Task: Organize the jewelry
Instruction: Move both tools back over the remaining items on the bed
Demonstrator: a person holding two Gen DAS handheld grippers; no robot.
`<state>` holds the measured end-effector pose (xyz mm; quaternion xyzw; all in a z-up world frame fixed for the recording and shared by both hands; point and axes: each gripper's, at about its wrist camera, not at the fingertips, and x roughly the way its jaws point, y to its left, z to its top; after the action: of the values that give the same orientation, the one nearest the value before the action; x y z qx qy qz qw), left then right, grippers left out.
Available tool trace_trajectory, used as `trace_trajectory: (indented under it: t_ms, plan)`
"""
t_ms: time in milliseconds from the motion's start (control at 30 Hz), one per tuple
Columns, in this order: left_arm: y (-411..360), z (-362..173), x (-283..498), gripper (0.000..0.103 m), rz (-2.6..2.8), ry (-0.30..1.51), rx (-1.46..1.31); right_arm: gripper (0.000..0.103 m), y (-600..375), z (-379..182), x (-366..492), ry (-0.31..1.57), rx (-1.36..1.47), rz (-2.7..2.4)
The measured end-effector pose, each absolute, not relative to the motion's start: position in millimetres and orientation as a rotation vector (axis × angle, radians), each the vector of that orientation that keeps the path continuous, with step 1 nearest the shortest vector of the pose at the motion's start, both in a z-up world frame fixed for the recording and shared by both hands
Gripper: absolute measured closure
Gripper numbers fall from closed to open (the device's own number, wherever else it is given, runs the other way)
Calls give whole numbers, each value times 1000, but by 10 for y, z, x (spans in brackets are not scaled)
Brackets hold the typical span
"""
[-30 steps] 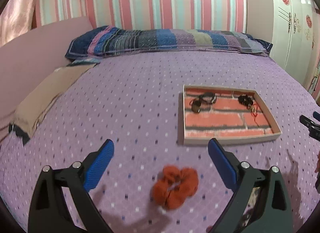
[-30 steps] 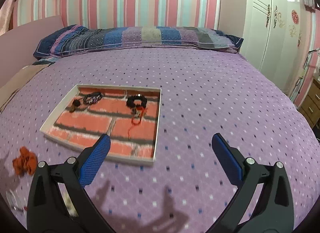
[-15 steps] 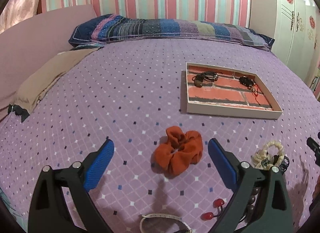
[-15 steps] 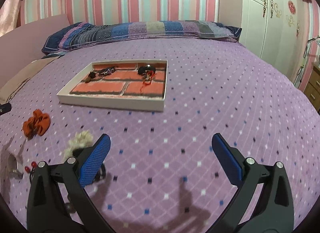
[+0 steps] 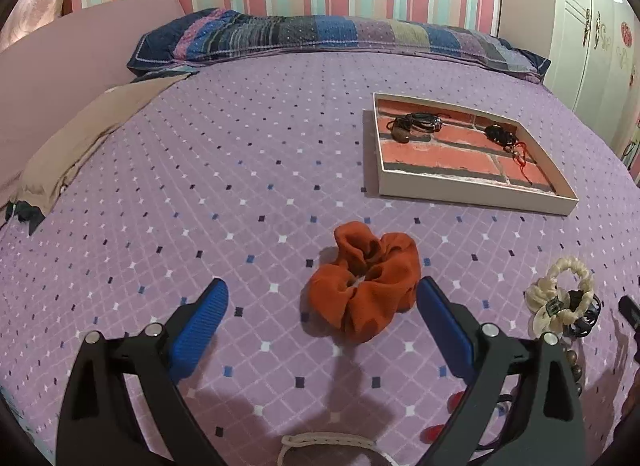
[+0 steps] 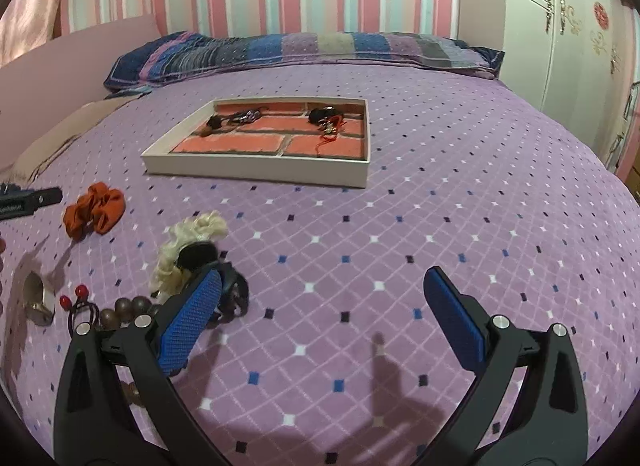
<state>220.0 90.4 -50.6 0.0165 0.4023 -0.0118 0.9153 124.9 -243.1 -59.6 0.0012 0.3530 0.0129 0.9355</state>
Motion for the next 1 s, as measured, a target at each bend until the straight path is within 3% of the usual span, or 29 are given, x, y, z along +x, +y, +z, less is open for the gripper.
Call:
trace_trajectory:
  t_ms: [1000]
  plan:
    - [749, -680, 2481, 10, -131, 848, 84, 5, -1893, -825, 1263, 722, -60, -30]
